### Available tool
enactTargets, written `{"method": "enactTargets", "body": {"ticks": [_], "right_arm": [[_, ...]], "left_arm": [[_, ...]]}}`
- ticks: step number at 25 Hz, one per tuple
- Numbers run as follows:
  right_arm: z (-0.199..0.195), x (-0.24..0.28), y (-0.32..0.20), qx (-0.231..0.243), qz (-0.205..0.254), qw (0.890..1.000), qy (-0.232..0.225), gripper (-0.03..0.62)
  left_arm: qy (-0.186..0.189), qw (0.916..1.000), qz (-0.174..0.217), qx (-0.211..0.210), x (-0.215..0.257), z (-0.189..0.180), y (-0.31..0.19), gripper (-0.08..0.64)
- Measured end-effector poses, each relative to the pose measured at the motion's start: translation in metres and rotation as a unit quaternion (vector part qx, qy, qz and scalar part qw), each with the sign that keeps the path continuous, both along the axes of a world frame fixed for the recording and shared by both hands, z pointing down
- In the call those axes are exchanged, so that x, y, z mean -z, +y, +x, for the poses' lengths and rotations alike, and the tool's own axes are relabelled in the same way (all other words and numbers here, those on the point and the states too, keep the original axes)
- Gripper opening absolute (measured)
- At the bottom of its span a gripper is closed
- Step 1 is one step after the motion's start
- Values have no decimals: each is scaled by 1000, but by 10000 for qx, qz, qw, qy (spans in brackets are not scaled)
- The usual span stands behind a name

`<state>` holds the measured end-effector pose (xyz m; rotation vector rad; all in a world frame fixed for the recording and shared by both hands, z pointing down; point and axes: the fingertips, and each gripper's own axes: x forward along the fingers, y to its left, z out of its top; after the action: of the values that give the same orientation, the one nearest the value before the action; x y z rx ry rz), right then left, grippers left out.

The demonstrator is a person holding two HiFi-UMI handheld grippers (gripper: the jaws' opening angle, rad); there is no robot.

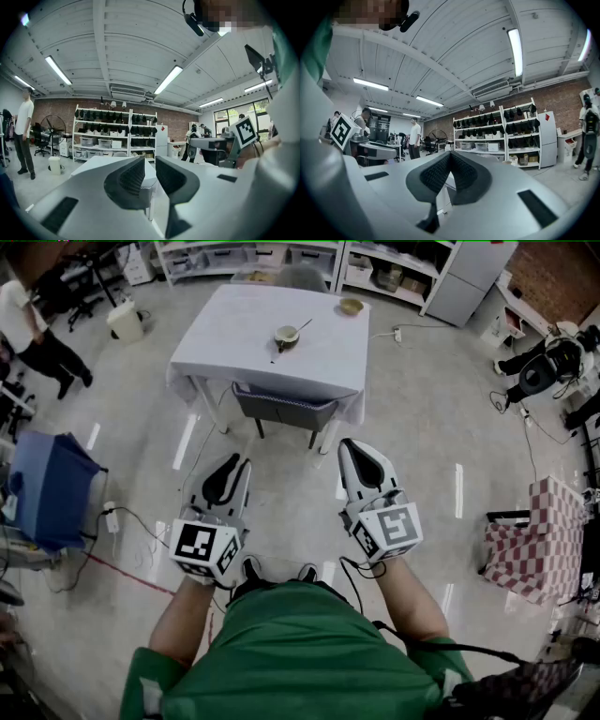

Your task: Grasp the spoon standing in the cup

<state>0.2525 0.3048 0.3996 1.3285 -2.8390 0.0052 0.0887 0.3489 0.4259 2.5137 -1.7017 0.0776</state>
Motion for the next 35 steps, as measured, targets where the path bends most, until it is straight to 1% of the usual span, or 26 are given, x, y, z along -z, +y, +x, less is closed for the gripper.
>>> {"method": "enactTargets", "body": {"ticks": [3, 6, 8, 11, 15, 19, 23, 27, 31, 35], "right_arm": [[-15, -3, 5, -148, -43, 9999, 40, 21], [-28, -5, 12, -279, -136, 9995, 78, 21], [-36, -4, 16, -369, -189, 9991, 100, 21], [-47, -2, 26, -517, -270, 9983, 64, 22], [-65, 11, 33, -687, -279, 9972, -120, 23], [-68, 20, 31, -919, -365, 9948, -245, 23], [-77, 15, 34, -1123, -456, 9924, -235, 23], [-93, -9, 24, -1236, -485, 9910, -148, 23], [-106, -13, 8, -1330, -570, 9894, -136, 23], [-106, -20, -28, -1274, -613, 9896, -251, 23]], "left_arm": [[22, 10000, -57, 30, -1, -30, 9, 83], [161, 9997, -191, 83, -5, -56, 14, 83], [217, 9995, -197, 65, -3, -71, 17, 83], [261, 9996, -132, 5, 3, -93, 25, 83], [287, 9996, 65, 36, 19, -131, 30, 83], [323, 9993, 179, 74, 33, -158, 26, 83], [421, 9989, 187, 93, 28, -186, 21, 83], [516, 9984, 210, 50, 3, -211, 2, 83], [556, 9983, 148, 40, -2, -229, -21, 83], [497, 9986, 148, 94, -2, -228, -54, 83]]}}
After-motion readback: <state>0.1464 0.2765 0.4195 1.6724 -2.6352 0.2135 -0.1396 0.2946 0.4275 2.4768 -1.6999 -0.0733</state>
